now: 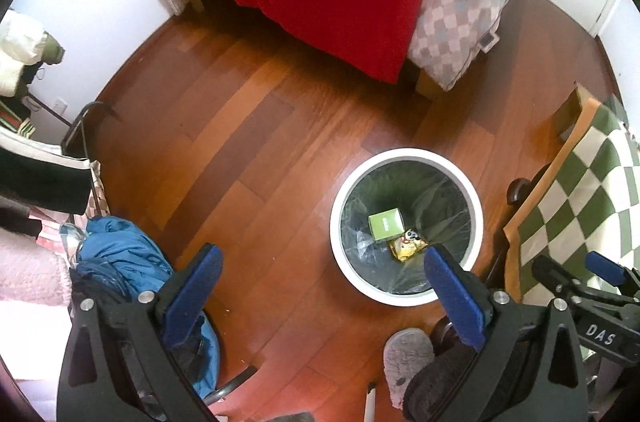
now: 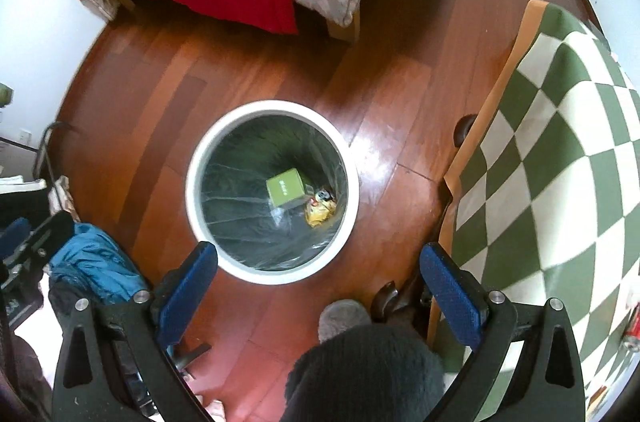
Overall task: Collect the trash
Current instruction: 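Move both tools back over the table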
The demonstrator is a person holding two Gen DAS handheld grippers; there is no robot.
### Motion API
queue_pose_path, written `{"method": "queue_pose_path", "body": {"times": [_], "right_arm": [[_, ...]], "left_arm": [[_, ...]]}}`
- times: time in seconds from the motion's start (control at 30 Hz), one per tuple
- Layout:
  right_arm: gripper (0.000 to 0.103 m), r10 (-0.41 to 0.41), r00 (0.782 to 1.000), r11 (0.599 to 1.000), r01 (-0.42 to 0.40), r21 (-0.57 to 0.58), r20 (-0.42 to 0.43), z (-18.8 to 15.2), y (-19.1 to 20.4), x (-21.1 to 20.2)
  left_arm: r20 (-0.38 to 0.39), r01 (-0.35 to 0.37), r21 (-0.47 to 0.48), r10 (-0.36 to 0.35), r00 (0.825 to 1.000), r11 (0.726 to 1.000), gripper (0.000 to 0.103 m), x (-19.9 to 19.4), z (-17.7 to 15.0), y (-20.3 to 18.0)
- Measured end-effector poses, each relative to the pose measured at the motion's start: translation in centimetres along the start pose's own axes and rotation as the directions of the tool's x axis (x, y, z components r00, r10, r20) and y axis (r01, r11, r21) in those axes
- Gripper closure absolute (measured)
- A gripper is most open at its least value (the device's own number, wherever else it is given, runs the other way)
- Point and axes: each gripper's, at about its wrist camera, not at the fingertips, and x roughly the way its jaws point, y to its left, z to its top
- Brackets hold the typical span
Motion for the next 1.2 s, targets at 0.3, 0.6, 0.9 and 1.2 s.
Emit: {"method": "queue_pose_path", "body": {"times": [0.3, 0.6, 0.9, 1.2], "right_arm": [[0.001, 0.091, 0.987, 0.996, -0.093, 0.008, 0.129, -2.4, -1.8, -9.2], [0.007, 0.212, 0.917, 0.958, -0.263, 0.113, 0.337, -7.4, -9.9, -20.4], [0.033, 0.051, 0.905, 0.902, -0.223, 0.369, 0.422, -16.3, -27.6, -25.8], [0.033, -0.213, 0.967, 0.820, 0.098, 0.564, 0.142, -22.2, -48.6, -22.8]], "left_arm": [[0.107, 0.010, -0.002, -0.010, 0.994, 1.000, 0.000, -7.6, -2.2, -0.9], [0.276, 0.083, 0.069, -0.099, 0.956, 0.994, 0.000, -16.2, -2.9, -6.5], [0.175, 0.148, 0.304, -0.208, 0.962, 0.941, 0.000, -13.9, -5.3, -22.8], [-0.012, 0.149, 0.512, -0.166, 0.986, 0.846, 0.000, -8.4, -12.2, -44.2]]}}
